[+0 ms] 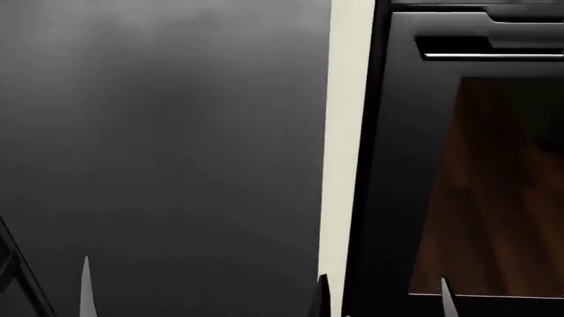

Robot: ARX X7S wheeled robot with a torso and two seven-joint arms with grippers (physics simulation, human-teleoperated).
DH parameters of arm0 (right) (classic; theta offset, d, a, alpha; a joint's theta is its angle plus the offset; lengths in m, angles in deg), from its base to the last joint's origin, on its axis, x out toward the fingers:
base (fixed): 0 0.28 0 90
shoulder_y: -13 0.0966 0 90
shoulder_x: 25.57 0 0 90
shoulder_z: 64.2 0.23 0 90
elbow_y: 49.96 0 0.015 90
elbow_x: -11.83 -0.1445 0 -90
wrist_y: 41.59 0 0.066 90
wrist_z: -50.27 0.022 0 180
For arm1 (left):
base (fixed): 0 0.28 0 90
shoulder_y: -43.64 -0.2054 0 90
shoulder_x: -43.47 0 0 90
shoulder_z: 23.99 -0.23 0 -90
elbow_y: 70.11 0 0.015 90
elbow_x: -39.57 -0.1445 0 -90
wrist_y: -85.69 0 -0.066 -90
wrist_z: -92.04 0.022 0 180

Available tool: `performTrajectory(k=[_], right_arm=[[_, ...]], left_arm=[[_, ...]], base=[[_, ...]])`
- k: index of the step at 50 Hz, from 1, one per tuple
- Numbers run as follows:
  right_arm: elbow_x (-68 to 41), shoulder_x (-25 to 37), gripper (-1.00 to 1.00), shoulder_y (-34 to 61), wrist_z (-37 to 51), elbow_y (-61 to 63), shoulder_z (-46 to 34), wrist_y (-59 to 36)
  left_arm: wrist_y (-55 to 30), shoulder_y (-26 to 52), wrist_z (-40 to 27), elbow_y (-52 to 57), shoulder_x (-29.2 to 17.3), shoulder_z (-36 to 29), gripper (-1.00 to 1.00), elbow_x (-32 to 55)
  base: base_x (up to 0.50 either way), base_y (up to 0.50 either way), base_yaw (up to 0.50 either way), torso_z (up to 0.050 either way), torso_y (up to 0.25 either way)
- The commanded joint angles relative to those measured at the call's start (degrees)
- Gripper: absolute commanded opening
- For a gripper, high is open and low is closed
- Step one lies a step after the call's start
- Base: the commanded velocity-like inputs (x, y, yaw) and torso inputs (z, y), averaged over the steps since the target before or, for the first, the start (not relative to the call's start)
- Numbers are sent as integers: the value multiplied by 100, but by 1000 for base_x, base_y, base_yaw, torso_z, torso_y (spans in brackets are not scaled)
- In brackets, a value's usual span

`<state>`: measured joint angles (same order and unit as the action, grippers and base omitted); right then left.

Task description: Close the microwave door

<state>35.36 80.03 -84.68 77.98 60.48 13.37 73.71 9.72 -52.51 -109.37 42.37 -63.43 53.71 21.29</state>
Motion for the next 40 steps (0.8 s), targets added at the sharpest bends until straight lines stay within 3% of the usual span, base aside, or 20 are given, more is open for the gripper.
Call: performTrajectory(k=[1,11,23,28,40], right_arm=[[202,0,100,-21,21,45,-50,-70],[-216,30,100,-5,17,7,-93,-5],[-350,56,100,-59,89,249,-24,-12],[73,127,100,-93,53,333,-116,48],[110,158,100,-109,12,376,-173,-24]], left_arm=[[137,-26,-89,-71,-67,-26,100,-33],[52,-13,-73,0,-58,-69,100,-53],[10,22,-64,38,-73,-115,100,-66],[-106,56,-6,139,-62,-138,100,-71],[-42,39,-62,98,-107,-159,100,-77]], base=[[480,281,0,0,0],[477,277,0,0,0],[0,0,0,0,0],[0,0,0,0,0],[229,-254,0,0,0]])
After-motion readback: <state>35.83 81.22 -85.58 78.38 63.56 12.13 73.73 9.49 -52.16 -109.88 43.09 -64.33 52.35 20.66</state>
